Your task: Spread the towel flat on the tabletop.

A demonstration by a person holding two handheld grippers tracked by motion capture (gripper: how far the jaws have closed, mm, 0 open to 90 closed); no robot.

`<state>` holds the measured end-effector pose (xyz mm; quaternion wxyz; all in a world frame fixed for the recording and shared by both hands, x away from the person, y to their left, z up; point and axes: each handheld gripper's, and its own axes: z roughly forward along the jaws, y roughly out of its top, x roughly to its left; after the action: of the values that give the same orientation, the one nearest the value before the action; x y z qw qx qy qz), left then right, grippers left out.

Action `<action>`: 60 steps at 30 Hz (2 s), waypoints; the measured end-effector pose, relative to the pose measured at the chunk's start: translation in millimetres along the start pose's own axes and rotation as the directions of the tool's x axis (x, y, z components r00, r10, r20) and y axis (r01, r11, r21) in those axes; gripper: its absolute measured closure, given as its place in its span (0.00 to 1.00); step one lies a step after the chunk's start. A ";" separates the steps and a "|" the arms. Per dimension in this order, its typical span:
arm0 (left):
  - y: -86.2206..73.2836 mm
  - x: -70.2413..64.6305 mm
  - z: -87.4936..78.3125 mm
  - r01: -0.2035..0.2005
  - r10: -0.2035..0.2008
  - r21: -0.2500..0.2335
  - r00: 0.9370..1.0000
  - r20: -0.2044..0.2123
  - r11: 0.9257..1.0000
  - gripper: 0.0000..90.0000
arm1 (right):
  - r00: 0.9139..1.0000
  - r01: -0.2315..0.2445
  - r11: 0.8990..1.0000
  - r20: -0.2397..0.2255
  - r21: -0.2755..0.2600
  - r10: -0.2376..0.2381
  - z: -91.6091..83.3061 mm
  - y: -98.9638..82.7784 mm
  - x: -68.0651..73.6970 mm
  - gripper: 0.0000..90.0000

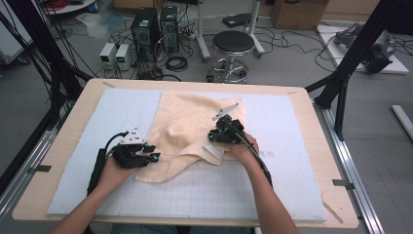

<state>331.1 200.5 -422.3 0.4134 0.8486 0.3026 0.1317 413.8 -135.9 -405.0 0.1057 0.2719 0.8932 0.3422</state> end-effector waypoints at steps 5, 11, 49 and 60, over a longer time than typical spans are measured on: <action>-0.1 0.9 -0.1 -0.007 0.007 0.007 1.000 -0.011 1.000 0.67 | 1.000 0.004 0.999 -0.015 -0.043 -0.005 -24.3 -6.5 2.8 0.70; -3.2 0.3 -3.9 -0.033 0.033 0.007 0.999 -0.030 0.999 0.62 | 0.998 0.063 0.995 0.001 -0.082 -0.064 -46.7 -32.9 20.4 0.64; -2.5 -27.7 -43.8 -0.105 0.105 -0.013 0.994 -0.039 0.994 0.94 | 0.992 0.101 0.993 -0.072 -0.066 -0.106 -100.6 -63.9 43.4 0.90; -4.6 -37.6 -59.8 -0.116 0.117 -0.029 0.993 0.032 0.993 0.93 | 0.985 0.098 0.992 -0.137 -0.075 -0.107 -116.8 -73.6 53.1 0.79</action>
<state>271.4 216.5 -387.5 0.4215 0.8612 0.2439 0.1455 295.5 -216.4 -367.5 0.0690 0.1968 0.8990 0.3851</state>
